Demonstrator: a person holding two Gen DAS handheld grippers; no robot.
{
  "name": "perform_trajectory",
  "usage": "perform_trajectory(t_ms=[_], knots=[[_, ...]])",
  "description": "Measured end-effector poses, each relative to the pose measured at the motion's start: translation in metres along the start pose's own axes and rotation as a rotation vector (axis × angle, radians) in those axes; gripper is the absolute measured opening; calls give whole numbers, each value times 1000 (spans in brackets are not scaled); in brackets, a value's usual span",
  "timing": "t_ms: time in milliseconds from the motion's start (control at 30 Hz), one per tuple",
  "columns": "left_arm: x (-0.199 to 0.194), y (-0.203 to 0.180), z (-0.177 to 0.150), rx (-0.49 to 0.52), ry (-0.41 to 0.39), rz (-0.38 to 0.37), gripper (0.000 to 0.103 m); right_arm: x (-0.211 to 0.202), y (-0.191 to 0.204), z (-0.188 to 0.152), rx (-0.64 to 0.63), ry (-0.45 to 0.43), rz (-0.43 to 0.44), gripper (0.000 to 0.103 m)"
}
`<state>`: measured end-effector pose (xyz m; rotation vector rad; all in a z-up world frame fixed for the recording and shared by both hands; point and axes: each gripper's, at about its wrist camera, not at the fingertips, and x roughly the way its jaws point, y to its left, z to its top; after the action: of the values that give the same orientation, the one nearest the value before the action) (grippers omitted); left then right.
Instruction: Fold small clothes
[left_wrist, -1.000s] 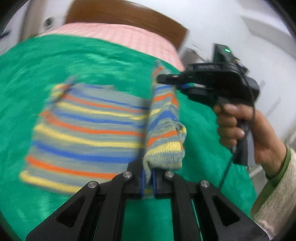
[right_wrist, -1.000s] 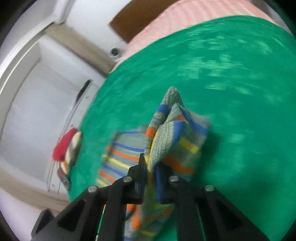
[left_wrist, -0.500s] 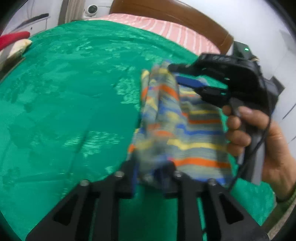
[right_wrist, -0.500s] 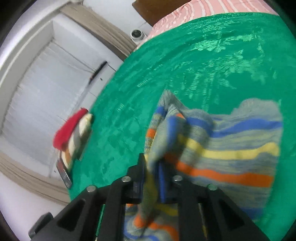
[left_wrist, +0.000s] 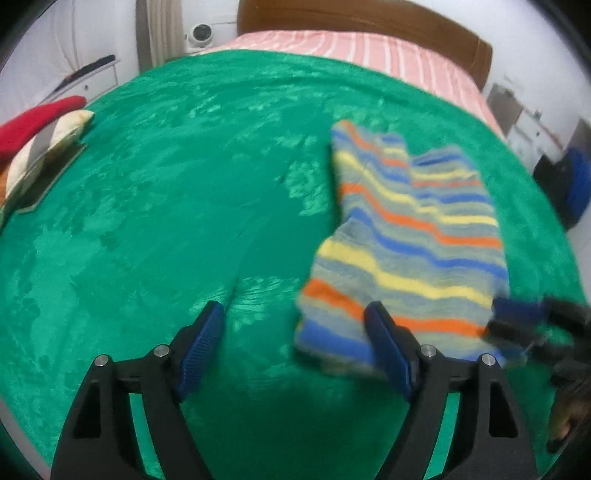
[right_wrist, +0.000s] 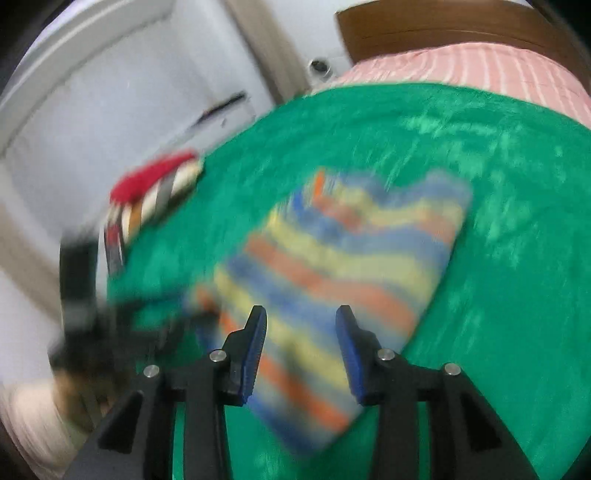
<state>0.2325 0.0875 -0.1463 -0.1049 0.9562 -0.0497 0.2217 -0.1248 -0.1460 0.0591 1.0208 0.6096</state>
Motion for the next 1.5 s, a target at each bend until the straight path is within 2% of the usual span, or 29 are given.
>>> perform_trajectory(t_ms=[33,133,233,633,700,733,767,800,833,900,967,1067,1133,1200,1267,1333,1400,1433,1467,1500], knots=[[2,0,-1,7,9,7,81,13,-1,-15,-11,57,-83,37],[0,-1,-3,17,9,20,81,8,1,-31,-6,1,-124,37],[-5,-3,-3,37,2,35,81,2,-3,-32,41,-10,-131,37],[-19,-2,-6,82,-4,59,81,2,4,-38,58,-29,-166,40],[-19,-2,-7,122,-1,72,85,1,5,-40,60,-25,-171,48],[-19,-2,-6,148,-1,84,89,0,5,-42,61,-19,-166,56],[-19,-1,-6,174,-2,92,90,-1,5,-44,64,-5,-175,74],[-20,1,-5,192,-2,91,90,-1,3,-46,69,15,-179,83],[-22,4,-3,208,0,75,90,-3,3,-51,68,29,-169,88],[-26,11,3,213,7,4,92,-14,3,-58,61,19,-168,88],[-25,19,17,196,28,-142,95,-25,-2,-62,88,-7,-144,88],[-9,23,46,149,81,-265,97,-37,-18,-54,173,-60,-106,88],[14,17,63,144,142,-305,97,-39,-36,-37,260,-104,-78,88],[39,6,75,155,190,-296,96,-35,-57,-17,366,-162,-42,88],[61,-9,84,183,216,-249,90,-20,-76,1,459,-159,-14,88],[72,-21,87,207,237,-255,83,-2,-91,12,537,-139,24,88],[75,-31,88,225,238,-276,69,13,-96,20,567,-134,67,86],[77,-32,88,226,243,-283,47,23,-93,24,555,-118,95,80],[78,-33,87,220,252,-300,16,30,-88,28,531,-93,97,71],[78,-35,86,200,255,-300,15,36,-81,31,496,-67,68,66]])
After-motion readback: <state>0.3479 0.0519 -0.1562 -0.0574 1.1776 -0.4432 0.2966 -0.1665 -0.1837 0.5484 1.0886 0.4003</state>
